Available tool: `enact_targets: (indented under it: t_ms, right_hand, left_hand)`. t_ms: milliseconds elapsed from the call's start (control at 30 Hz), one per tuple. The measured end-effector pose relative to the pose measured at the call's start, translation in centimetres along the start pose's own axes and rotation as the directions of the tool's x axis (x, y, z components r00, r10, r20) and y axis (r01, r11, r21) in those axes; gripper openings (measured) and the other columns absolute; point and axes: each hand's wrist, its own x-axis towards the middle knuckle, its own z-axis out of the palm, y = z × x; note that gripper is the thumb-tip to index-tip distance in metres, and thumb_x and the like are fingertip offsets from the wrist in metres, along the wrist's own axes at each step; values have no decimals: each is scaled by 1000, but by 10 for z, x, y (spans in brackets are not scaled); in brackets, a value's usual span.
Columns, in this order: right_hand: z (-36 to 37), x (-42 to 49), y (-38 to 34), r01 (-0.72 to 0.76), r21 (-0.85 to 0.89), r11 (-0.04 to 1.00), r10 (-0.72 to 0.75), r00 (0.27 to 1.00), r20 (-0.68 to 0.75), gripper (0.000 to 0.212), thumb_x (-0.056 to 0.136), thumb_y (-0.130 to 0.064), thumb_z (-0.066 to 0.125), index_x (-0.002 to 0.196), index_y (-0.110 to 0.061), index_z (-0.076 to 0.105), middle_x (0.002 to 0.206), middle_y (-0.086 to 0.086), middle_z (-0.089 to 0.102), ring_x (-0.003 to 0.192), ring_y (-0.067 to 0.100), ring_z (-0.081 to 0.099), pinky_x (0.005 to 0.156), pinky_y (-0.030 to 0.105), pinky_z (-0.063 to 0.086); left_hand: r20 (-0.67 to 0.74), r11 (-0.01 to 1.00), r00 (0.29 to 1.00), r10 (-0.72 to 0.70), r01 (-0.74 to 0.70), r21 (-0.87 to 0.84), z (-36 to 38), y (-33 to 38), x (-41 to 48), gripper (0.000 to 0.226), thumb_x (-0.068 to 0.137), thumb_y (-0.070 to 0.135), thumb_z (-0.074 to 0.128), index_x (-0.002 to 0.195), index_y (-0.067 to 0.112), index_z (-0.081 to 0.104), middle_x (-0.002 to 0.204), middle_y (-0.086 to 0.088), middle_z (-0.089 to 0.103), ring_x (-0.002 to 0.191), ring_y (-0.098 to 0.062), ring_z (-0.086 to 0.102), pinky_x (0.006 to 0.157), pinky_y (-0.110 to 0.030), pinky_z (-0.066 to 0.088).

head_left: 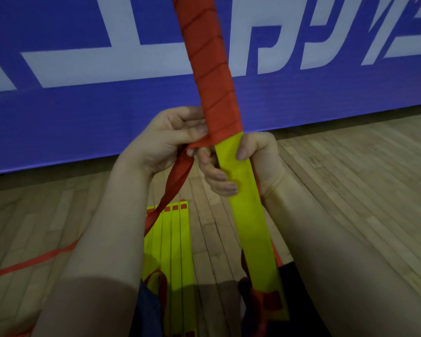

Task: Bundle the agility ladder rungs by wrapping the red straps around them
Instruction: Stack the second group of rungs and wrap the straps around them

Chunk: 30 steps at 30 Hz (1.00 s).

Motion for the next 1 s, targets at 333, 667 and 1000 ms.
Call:
enact_targets:
  t_ms: [333, 667, 1000]
  right_hand:
    - [0, -3, -15, -189, -450, 873, -157, 764, -625, 27, 79, -10, 65, 105, -12, 58, 77, 6, 64, 70, 21, 63, 65, 36, 53]
    - [2, 13, 21, -641, -758, 120, -615, 551, -563, 93, 79, -32, 74, 147, -17, 13, 130, 10, 50, 110, 37, 58, 86, 43, 49]
    - [-9, 30, 32, -777, -624, -89, -840, 395, -372, 68, 94, -30, 49, 153, -22, 17, 121, 12, 46, 106, 34, 50, 82, 45, 41]
  left_hand:
    - [-355, 996, 930, -94, 88, -31, 0, -14, 7, 18, 91, -6, 47, 98, 1, 62, 66, 2, 71, 43, -1, 49, 41, -13, 37]
    - [-606, 987, 782, -143, 67, -146, 14, -35, 22, 20, 91, -5, 52, 110, -7, 61, 80, -9, 71, 71, -22, 58, 51, -19, 47]
    - [-726, 999, 686, 39, -30, 25, 21, -24, 22, 14, 90, -1, 59, 104, -1, 58, 75, -9, 64, 44, -5, 52, 50, -17, 45]
